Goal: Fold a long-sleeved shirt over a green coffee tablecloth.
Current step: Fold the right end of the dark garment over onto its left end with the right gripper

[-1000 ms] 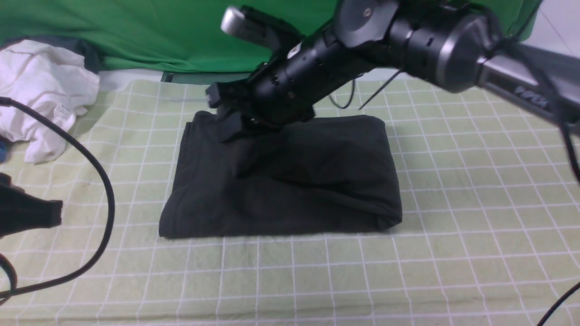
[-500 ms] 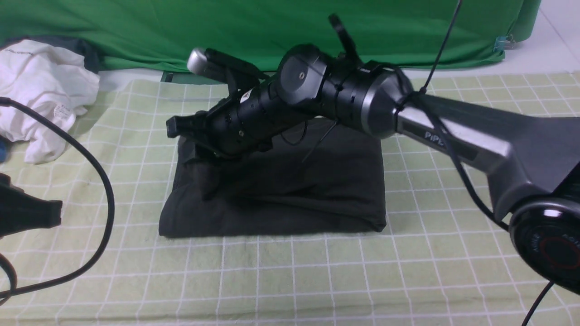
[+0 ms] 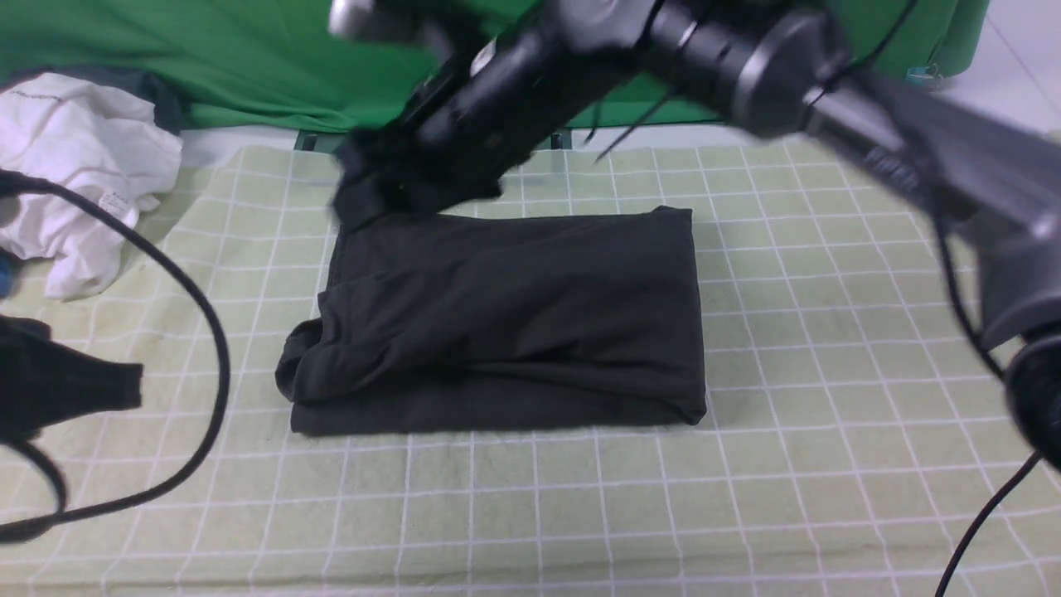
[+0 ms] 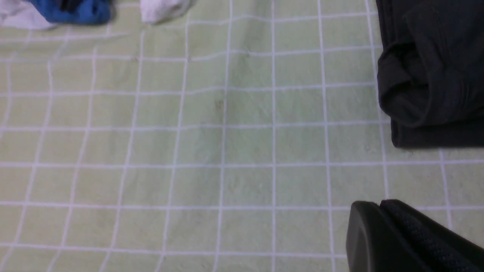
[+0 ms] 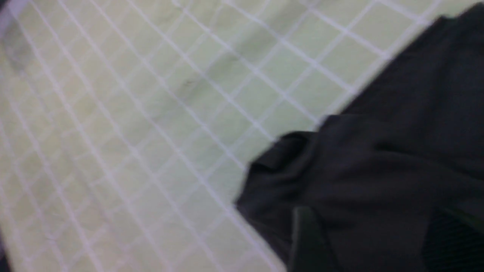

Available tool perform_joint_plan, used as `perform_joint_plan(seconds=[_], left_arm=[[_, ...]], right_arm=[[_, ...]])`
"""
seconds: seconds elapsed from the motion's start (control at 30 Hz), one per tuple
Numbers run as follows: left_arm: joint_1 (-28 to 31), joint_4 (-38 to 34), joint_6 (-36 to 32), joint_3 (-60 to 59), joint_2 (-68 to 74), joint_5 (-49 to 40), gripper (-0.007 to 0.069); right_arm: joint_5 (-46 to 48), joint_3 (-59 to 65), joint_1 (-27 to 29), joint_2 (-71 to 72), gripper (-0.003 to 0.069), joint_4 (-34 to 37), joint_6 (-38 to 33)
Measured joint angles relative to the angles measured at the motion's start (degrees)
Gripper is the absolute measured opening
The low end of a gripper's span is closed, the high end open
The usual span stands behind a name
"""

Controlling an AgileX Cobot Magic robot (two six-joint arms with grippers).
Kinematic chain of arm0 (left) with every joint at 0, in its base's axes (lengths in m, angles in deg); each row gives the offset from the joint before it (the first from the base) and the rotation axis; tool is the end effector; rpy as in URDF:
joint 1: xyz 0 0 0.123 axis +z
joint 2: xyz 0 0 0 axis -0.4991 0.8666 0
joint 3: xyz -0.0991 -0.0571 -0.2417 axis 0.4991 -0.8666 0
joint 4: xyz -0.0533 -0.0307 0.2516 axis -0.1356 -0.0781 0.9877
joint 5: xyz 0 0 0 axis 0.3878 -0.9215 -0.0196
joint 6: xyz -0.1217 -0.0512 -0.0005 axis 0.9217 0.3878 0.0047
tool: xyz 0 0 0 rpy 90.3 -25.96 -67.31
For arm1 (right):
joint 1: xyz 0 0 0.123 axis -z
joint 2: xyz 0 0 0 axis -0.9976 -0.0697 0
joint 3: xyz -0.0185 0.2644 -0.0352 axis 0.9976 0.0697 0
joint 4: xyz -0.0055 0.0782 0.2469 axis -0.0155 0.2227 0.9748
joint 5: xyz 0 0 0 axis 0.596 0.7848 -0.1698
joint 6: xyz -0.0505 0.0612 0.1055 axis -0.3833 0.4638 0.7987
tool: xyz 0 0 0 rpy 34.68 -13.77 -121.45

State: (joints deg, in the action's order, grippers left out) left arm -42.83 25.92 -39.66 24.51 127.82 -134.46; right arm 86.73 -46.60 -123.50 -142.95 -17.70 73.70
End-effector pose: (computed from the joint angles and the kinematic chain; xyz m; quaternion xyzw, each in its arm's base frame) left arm 0.2119 -0.0137 0.2577 -0.0286 0.9484 0.0589 0.3102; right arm 0.3779 0.3653 0.2732 -0.3100 0.8590 0.3345 0.2327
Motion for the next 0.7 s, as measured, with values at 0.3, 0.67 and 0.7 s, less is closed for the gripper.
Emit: perform_joint_plan(seconds=[0.3, 0.67, 0.7], left_arm=[[12.6, -25.6, -20.5, 13.0, 21.9, 2.2, 0.0011], [10.6, -33.1, -27.9, 25.3, 42.5, 4.8, 0.0156], [9.9, -33.3, -28.1, 25.5, 44.4, 6.9, 0.0213]], right_arm=[[9.8, -1.5, 7.9, 6.3, 0.0007, -13.6, 0.0], [10.5, 23.6, 9.4, 19.3, 0.0005, -17.0, -4.6], [10.5, 26.7, 9.4, 20.2, 0.0005, -17.1, -4.9]])
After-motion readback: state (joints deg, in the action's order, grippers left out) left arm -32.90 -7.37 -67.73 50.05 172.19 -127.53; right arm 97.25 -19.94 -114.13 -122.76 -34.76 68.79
